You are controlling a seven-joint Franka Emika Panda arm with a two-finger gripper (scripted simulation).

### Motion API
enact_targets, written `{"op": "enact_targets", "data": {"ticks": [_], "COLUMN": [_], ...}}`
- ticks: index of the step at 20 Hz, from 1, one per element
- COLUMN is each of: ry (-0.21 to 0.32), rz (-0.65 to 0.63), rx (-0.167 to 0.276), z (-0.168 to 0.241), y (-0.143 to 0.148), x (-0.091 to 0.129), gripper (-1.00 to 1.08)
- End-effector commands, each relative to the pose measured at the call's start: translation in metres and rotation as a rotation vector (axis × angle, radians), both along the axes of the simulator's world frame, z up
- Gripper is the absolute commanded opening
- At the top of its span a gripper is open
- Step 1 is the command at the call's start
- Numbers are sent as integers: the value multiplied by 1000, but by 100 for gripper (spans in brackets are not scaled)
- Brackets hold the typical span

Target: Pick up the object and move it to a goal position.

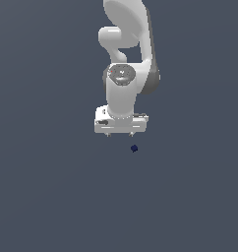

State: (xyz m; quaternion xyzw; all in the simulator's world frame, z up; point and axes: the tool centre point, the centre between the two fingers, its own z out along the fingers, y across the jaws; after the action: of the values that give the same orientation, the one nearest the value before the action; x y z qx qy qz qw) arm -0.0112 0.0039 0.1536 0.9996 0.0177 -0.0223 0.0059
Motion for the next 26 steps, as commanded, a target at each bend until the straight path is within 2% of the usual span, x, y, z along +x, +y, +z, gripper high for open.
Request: {"op": "enact_targets", "data": {"ticks": [1,7,17,26], "ry": [-1,-9,-33,-39], "rz": [17,121,382,447], "rx": [0,1,15,22], "z": [-4,-25,-77,-89], "y": [3,19,63,75], "x": [0,0,-5,-8], "gripper": [100,100,100,100]}}
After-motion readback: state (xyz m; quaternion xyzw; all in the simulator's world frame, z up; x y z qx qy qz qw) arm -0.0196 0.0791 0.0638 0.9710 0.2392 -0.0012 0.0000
